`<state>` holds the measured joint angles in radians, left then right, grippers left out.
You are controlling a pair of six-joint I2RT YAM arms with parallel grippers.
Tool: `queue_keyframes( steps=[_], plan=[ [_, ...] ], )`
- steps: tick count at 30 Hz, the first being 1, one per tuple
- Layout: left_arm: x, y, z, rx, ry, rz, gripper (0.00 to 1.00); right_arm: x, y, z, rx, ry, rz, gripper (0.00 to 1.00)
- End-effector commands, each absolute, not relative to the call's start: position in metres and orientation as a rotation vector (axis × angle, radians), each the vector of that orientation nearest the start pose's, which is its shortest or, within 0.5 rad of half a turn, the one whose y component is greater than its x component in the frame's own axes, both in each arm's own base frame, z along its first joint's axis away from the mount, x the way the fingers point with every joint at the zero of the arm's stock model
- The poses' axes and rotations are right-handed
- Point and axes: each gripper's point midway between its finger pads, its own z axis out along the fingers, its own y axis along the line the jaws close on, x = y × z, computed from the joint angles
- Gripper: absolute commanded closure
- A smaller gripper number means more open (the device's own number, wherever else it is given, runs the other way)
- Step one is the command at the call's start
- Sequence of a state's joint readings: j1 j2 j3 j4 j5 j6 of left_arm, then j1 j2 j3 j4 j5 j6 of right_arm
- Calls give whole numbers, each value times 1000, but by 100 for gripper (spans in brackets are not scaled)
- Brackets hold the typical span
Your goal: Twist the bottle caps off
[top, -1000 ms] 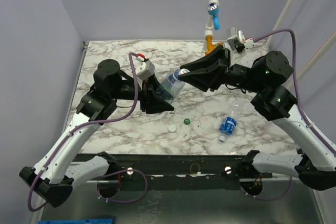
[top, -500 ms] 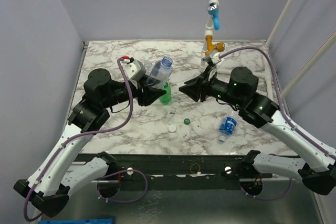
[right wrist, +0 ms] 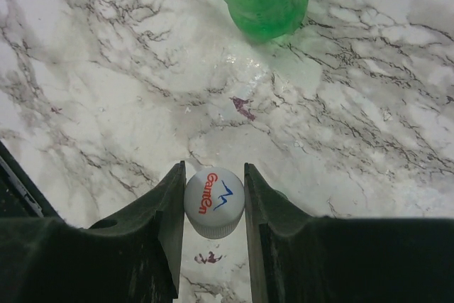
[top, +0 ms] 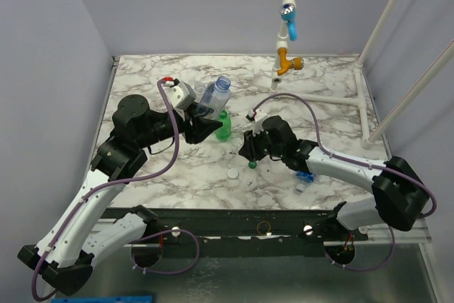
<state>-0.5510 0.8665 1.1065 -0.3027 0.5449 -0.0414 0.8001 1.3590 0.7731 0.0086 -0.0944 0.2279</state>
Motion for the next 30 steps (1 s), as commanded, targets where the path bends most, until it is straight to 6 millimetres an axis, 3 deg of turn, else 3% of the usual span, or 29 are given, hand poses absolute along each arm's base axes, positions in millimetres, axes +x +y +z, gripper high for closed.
queue_keyframes(
  steps=[1,7,9,17,19,21,22,24,28,30],
  plan=[
    [200,-229,381,818,1480,-886,100,268,310,113,-625,2046,712,100],
    [200,-231,379,828,1483,-900,100,266,319,73,-647,2096,646,99],
    [200,-233,379,831,1481,-907,100,271,316,61,-618,2111,563,94],
    [200,-236,386,828,1467,-933,100,268,304,35,-568,2136,453,82],
    [198,-237,386,836,1464,-947,100,265,300,29,-569,2148,447,73],
    [197,-238,385,842,1461,-956,100,260,299,24,-577,2163,454,52],
    [196,-239,384,841,1464,-962,100,259,299,23,-578,2168,460,42],
    [195,-240,384,851,1461,-972,100,255,300,23,-577,2175,480,33],
    [193,-240,386,858,1454,-978,100,255,303,43,-564,2145,519,27],
    [194,-240,386,853,1455,-975,100,257,305,66,-557,2109,532,27]
  ],
)
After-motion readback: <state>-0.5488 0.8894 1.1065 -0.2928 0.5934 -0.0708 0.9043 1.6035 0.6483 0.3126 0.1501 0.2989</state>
